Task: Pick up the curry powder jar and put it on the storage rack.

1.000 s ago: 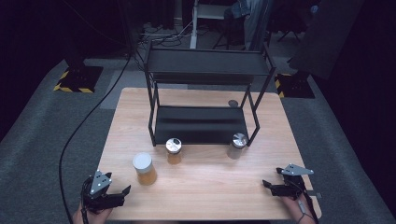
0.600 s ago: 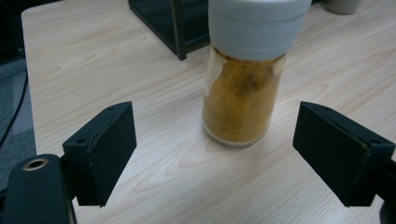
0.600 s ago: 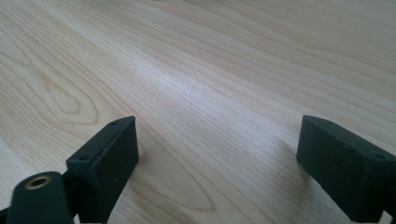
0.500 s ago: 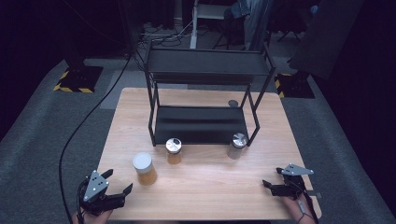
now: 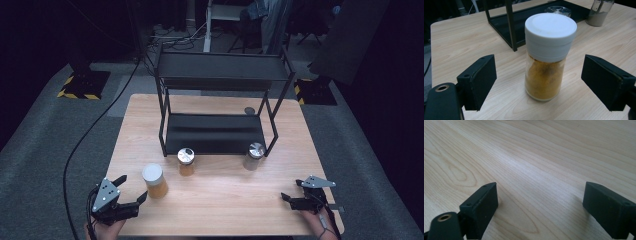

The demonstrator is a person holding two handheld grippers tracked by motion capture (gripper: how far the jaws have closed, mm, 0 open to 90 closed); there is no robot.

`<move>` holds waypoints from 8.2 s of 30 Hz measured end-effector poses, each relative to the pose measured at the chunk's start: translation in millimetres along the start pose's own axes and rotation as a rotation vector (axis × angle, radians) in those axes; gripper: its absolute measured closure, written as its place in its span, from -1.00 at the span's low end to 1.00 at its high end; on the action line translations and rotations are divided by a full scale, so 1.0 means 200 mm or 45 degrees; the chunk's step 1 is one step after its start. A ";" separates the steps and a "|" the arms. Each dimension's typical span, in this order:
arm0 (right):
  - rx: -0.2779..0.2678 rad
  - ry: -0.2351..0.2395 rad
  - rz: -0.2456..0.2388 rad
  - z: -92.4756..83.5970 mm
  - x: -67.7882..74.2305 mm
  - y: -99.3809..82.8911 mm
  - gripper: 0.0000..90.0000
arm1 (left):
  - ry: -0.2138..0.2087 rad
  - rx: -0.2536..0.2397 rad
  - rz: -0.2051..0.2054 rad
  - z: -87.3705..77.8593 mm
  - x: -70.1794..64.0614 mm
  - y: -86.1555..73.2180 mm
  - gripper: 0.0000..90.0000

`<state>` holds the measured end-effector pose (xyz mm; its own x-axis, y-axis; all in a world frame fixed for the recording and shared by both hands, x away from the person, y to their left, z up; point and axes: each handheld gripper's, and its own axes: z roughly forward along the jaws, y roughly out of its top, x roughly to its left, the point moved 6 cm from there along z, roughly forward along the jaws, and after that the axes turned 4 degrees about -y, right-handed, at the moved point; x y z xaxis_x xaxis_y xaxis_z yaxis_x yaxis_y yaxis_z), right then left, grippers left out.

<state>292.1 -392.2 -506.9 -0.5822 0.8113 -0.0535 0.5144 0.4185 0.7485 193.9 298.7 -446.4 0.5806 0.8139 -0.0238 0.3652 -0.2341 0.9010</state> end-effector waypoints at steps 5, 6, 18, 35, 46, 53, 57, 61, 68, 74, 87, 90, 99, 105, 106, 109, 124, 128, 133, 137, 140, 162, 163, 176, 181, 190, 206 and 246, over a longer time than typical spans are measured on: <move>0.000 0.000 0.001 0.00 0.00 0.00 -0.71 | -0.018 -0.014 0.004 0.03 0.01 0.02 -0.71; 0.000 -0.002 0.001 0.00 0.00 0.00 -0.71 | -0.021 -0.018 0.003 0.04 0.01 0.02 -0.71; 0.000 -0.015 0.011 0.00 0.00 0.00 -0.71 | -0.064 -0.040 0.008 0.11 0.02 0.06 -0.71; 0.000 -0.014 0.011 0.00 0.00 0.00 -0.71 | -0.113 -0.006 0.027 0.24 0.04 0.11 -0.66; 0.000 -0.017 0.015 0.00 0.00 0.00 -0.71 | -0.100 0.077 0.052 0.27 0.03 0.14 -0.26; 0.000 -0.018 0.016 0.00 0.00 0.00 -0.71 | -0.086 0.117 0.014 0.28 0.04 0.18 -0.25; -0.001 -0.018 0.017 0.00 0.00 0.00 -0.71 | -0.072 0.136 0.001 0.30 0.03 0.22 -0.25; -0.001 -0.020 0.020 0.00 0.00 0.00 -0.70 | -0.077 0.139 0.013 0.31 0.03 0.25 -0.25; -0.001 -0.021 0.020 0.00 0.00 0.00 -0.70 | -0.073 0.141 0.058 0.33 0.00 0.39 -0.25; -0.001 -0.020 0.020 0.00 0.00 0.00 -0.70 | -0.067 0.133 0.056 0.33 0.00 0.46 -0.25; -0.001 -0.020 0.020 0.00 0.00 0.00 -0.70 | -0.073 0.116 0.047 0.34 0.01 0.64 -0.25; -0.001 -0.020 0.020 0.00 0.00 0.00 -0.70 | -0.071 0.111 0.051 0.34 0.02 0.69 -0.25; -0.002 -0.018 0.018 0.00 0.00 0.00 -0.70 | -0.084 0.116 0.082 0.37 0.02 0.82 -0.25; -0.002 -0.018 0.018 0.00 0.00 0.00 -0.70 | -0.086 0.113 0.076 0.42 0.04 0.88 -0.25; -0.002 -0.018 0.017 0.00 0.00 0.00 -0.70 | -0.086 0.110 0.074 0.43 0.04 0.89 -0.25; -0.001 -0.018 0.018 0.00 0.00 0.00 -0.70 | -0.087 0.106 0.072 0.45 0.04 0.93 -0.25; -0.001 -0.023 0.020 0.00 0.00 0.00 -0.70 | -0.103 0.138 0.062 0.64 0.06 1.09 -0.25; 0.000 -0.022 0.020 0.00 0.00 0.00 -0.70 | -0.099 0.169 0.063 0.71 0.06 1.12 -0.25; 0.000 -0.022 0.020 0.00 0.00 0.00 -0.70 | -0.073 0.203 0.069 0.79 0.05 1.14 -0.25; 0.000 -0.022 0.019 0.00 0.00 0.00 -0.70 | -0.084 0.204 0.020 0.86 0.07 1.13 -0.25; 0.000 -0.020 0.018 0.00 0.00 0.00 -0.70 | -0.073 0.221 0.017 0.91 0.07 1.13 -0.25; 0.001 -0.017 0.014 0.00 0.01 0.00 -0.70 | -0.033 0.347 -0.004 1.14 0.08 1.07 -0.25; 0.000 -0.017 0.013 0.00 0.01 0.00 -0.70 | -0.032 0.353 -0.002 1.14 0.08 1.06 -0.25; 0.000 -0.017 0.013 0.00 0.01 0.00 -0.70 | 0.011 0.417 0.001 1.20 0.09 1.03 -0.25; 0.001 -0.017 0.014 0.00 0.01 0.00 -0.70 | 0.017 0.434 -0.013 1.21 0.10 1.02 -0.25; 0.000 -0.017 0.013 0.00 0.01 0.00 -0.70 | 0.020 0.457 0.001 1.22 0.09 1.02 -0.25; -0.001 -0.017 0.013 0.00 0.01 0.00 -0.70 | 0.031 0.458 0.015 1.22 0.08 0.98 -0.25; -0.001 -0.011 0.010 0.00 0.01 0.00 -0.70 | 0.001 0.281 0.060 0.77 0.01 0.97 -0.49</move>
<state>291.1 -391.5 -506.9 -0.5730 0.8178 -0.0534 0.5185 0.4122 0.7492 377.3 173.1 -338.3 0.6004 0.7995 0.0163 0.4880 -0.3825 0.7846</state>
